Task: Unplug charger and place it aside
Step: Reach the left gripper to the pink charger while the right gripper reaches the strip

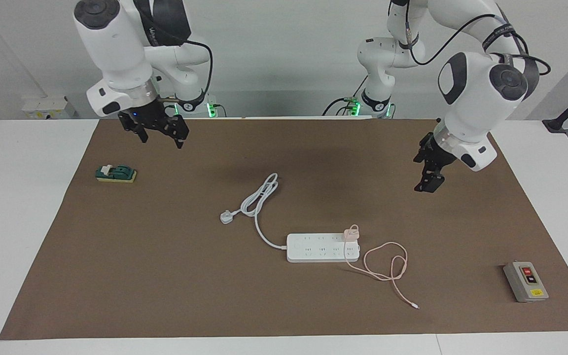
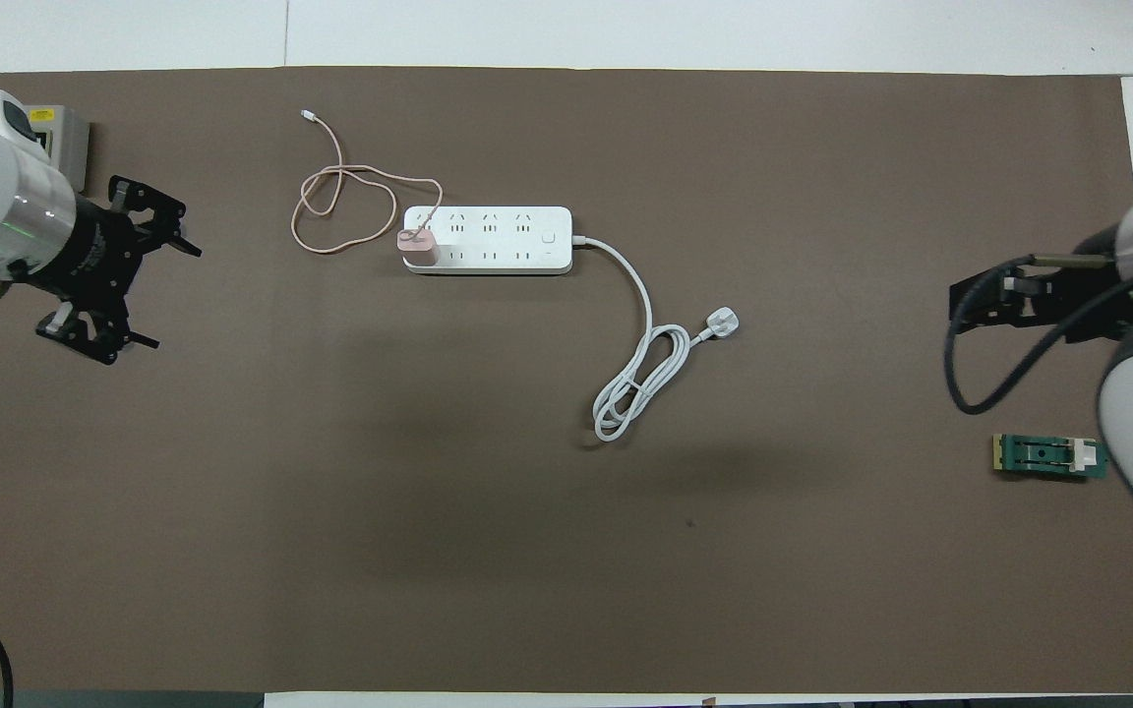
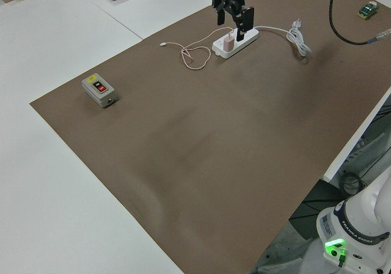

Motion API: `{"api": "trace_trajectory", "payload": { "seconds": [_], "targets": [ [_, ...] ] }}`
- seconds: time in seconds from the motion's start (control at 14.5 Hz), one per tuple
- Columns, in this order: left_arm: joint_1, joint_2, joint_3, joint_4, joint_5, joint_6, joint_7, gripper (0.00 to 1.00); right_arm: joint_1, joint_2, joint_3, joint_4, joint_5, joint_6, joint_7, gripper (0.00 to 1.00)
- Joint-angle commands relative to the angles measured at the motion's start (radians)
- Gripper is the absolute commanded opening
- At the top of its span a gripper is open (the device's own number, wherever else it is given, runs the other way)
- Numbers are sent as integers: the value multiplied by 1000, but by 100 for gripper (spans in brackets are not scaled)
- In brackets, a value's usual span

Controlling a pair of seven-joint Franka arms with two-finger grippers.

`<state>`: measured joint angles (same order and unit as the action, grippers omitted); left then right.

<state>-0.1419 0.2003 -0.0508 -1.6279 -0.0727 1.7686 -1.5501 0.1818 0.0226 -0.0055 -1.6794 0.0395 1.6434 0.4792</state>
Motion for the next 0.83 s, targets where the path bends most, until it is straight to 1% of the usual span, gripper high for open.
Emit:
{"api": "trace_trajectory", "payload": {
  "seconds": [0.0,0.14,0.28,0.34,0.41,0.48,0.55,0.62,0.76],
  "targets": [
    [-43,68,14,14,-10,104,-189,100,59,97,-2,3,71,99,238,100],
    [-89,120,15,16,-1,156,-275,100,111,160,-2,6,112,186,393,100],
    [-113,163,17,11,-1,213,-367,100,155,233,-2,6,183,313,529,100],
    [-120,209,17,20,2,228,-404,100,178,270,-2,18,213,347,603,100],
    [-145,231,19,19,23,268,-412,100,209,345,-2,76,245,370,687,100],
    [-151,232,19,16,30,285,-412,100,232,408,-4,131,253,392,755,100],
    [-156,238,19,17,27,290,-413,100,251,463,-2,177,253,413,819,100],
    [-163,260,19,23,27,287,-418,100,266,515,-2,220,258,439,878,100],
    [-198,321,25,77,28,293,-445,100,289,589,-2,253,331,527,956,100]
  ]
}}
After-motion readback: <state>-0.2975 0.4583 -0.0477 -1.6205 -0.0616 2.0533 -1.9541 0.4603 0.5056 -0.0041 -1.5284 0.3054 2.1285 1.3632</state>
